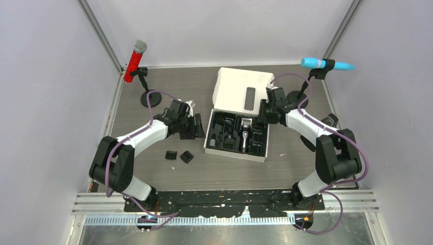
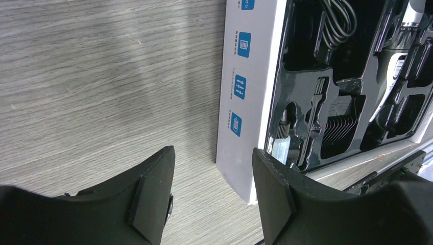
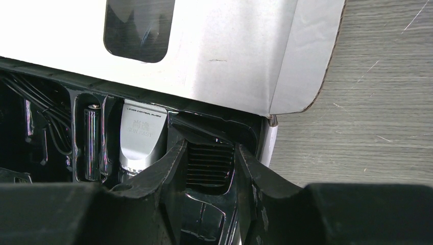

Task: Sort the hair-cutting tools

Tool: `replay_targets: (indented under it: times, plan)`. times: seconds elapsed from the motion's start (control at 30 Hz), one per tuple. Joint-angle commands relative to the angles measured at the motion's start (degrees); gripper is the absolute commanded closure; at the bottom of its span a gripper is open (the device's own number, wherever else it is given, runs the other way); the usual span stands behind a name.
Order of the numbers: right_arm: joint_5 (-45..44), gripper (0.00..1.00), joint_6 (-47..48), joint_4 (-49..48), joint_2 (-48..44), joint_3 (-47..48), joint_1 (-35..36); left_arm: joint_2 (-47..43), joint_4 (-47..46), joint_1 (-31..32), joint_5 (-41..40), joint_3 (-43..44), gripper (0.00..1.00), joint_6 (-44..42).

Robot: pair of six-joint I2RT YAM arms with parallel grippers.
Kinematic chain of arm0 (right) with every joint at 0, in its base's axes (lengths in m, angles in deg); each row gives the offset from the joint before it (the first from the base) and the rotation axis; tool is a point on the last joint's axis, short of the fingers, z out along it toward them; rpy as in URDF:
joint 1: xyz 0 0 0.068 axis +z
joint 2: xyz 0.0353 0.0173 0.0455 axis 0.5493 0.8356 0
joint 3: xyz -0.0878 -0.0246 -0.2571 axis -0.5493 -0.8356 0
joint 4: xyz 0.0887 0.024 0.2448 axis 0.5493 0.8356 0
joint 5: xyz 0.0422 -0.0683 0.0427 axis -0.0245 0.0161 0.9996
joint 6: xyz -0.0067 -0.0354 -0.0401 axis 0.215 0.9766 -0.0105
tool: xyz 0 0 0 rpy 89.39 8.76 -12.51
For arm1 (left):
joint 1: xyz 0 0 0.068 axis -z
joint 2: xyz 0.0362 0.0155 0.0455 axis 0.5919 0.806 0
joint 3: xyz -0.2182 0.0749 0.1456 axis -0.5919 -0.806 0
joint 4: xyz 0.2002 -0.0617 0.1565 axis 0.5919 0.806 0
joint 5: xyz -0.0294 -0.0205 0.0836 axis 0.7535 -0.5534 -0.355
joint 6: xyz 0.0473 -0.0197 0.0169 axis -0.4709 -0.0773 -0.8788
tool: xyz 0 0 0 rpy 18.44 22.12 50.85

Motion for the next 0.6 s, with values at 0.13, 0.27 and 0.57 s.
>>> replay_targets:
  times: [0.13, 0.27, 0.57]
  plan:
    - [-1.01, 0.64, 1.87, 5.21, -1.35, 2.34, 0.38, -1.44, -2.19, 0.32, 2.22, 0.14, 0.41, 0.94]
    - [-0.78, 0.64, 2.86, 7.24, -0.38, 3.26, 0.57, -1.32, -2.19, 0.32, 2.47, 0.32, 0.41, 1.01]
    - [-3.62, 0.59, 3.63, 10.37, 1.34, 5.23, 1.57, -0.92, -2.19, 0.33, 2.64, 0.32, 0.41, 0.97]
